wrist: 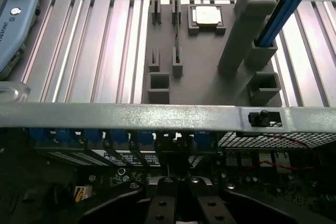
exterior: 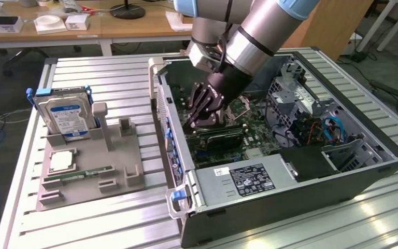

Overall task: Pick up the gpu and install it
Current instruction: 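Press down on the gpu until it lock into place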

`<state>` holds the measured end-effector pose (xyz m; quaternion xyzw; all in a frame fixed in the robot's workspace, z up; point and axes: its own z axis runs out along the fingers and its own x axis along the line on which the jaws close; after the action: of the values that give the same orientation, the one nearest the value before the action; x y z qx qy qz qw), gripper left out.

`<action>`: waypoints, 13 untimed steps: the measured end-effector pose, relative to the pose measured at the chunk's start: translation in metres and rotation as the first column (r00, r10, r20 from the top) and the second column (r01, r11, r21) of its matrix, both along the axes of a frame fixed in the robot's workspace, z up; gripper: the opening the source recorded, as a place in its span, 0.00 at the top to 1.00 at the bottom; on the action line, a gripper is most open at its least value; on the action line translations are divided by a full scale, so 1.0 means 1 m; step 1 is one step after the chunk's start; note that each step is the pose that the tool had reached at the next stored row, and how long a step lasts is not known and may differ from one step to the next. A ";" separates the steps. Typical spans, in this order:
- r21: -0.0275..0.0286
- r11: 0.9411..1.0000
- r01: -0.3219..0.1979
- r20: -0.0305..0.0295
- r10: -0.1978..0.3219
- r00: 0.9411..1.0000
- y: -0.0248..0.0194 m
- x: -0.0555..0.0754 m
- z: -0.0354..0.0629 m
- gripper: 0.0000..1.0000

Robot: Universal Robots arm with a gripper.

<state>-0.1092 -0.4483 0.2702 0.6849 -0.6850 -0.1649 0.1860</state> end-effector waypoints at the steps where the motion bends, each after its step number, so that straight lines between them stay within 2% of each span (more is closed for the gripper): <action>1: 0.000 1.000 0.000 -0.003 0.000 1.000 0.0000 0.002 0.0001 0.90; 2: 0.000 1.000 0.000 -0.004 0.000 1.000 -0.0001 0.003 0.0001 0.90; 7: 0.000 1.000 -0.001 -0.004 0.001 1.000 -0.0010 0.003 -0.0004 0.90; 13: 0.000 1.000 -0.006 -0.005 0.006 1.000 -0.0101 0.003 -0.0009 0.90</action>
<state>-0.1059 -0.4584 0.2693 0.6865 -0.6825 -0.1658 0.1883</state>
